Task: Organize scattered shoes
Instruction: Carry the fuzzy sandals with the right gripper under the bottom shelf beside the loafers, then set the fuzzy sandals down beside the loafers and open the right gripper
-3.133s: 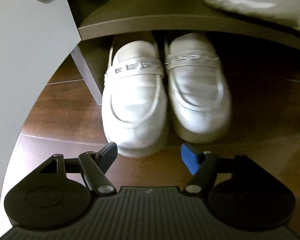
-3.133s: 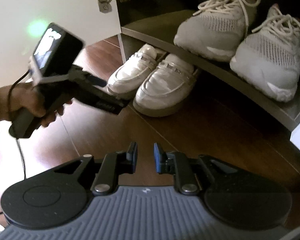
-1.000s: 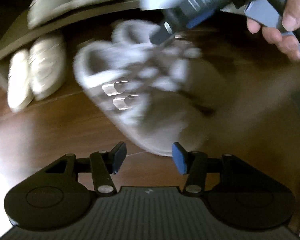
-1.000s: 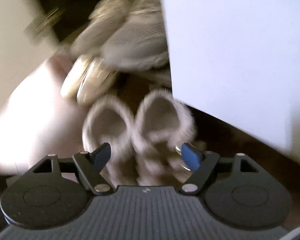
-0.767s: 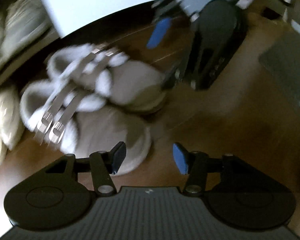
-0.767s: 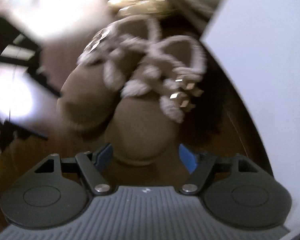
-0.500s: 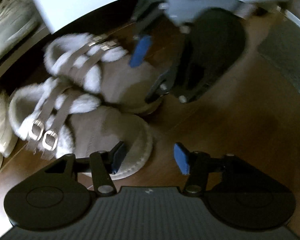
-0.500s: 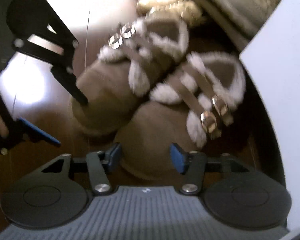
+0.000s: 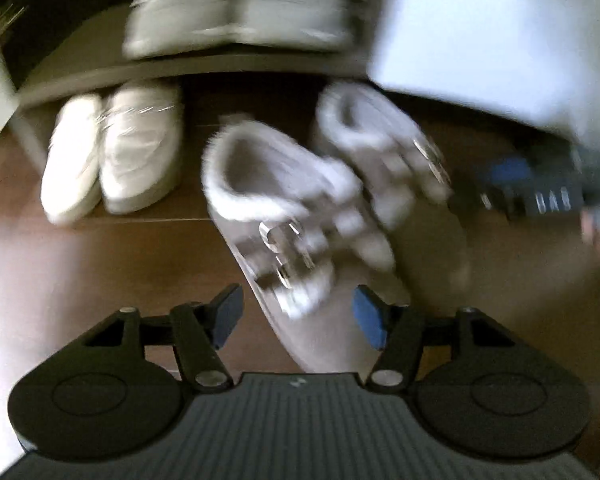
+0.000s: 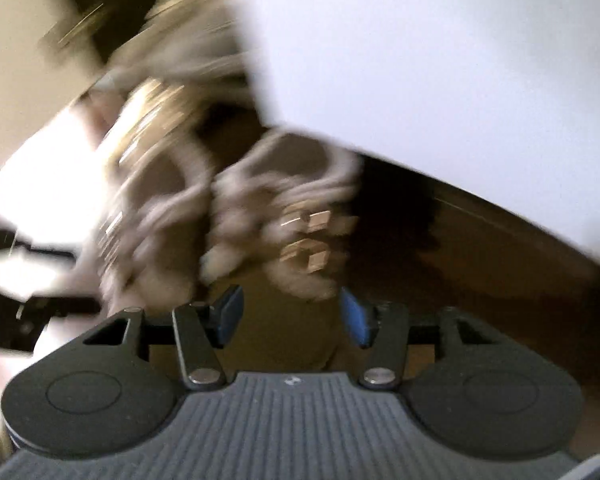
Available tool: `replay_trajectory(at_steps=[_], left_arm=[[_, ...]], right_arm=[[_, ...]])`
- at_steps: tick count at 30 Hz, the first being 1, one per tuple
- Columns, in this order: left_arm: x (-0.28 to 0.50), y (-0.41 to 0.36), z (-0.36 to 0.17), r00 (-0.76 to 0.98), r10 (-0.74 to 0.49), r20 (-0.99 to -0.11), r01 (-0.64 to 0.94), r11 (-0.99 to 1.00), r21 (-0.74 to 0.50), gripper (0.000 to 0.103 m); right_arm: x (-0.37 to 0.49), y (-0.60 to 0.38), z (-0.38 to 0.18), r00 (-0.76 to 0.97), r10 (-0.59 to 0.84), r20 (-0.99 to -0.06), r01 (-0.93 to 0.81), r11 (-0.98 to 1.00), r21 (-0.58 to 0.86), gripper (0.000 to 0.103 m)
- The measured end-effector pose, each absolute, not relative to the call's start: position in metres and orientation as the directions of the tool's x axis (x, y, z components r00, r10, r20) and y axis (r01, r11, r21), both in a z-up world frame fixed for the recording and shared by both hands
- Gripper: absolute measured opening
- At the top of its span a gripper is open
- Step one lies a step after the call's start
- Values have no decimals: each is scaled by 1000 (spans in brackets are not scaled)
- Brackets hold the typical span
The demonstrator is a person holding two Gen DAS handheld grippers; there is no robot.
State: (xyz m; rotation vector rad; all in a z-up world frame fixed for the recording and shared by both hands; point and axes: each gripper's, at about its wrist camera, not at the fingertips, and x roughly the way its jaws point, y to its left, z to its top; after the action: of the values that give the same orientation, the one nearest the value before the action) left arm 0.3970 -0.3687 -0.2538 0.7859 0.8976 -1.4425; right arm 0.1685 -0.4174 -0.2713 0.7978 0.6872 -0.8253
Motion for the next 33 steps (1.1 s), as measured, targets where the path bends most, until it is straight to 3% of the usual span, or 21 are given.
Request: replay_trajectory(at_steps=[1,4,6,10,13,16,22,27,33], left_arm=[[394,-375,-264,-64,-436,-897,997,2,-73,64],[390,-377,-274,-23,-450,-893,1000,3,-27,76],[396,-381,-273,-13,-480,-877,999,35,-34,76],[405,-397,-272,-12,-522,-853,999,25,-29,67],[405,-407,-268,25,-543,-840,996,-63,70,62],[416,-419,-266,64,-551,-832,984,-103,144,61],[431,-448,-268,80,-552,-830,963,-172,208,58],[436,-455,-272,55,-573,-817,948,-229,224,67],[449,-436,-261,15,-584,-812,979,-156,130,62]], right_arm=[[174,-420,-277,505,-365,-782,840,418,348,63],[195,-422,-295,480,-366,-797,848,427,314,64],[195,-416,-295,486,-415,-769,841,462,282,64],[195,-420,-295,551,-433,-714,798,524,298,53],[195,-413,-289,562,-442,-699,764,602,234,38],[194,-410,-287,561,-431,-707,759,610,230,34],[215,-411,-296,538,-464,-704,768,614,182,34],[239,-426,-297,517,-486,-705,794,579,184,34],[258,-415,-287,428,-566,-705,880,437,184,38]])
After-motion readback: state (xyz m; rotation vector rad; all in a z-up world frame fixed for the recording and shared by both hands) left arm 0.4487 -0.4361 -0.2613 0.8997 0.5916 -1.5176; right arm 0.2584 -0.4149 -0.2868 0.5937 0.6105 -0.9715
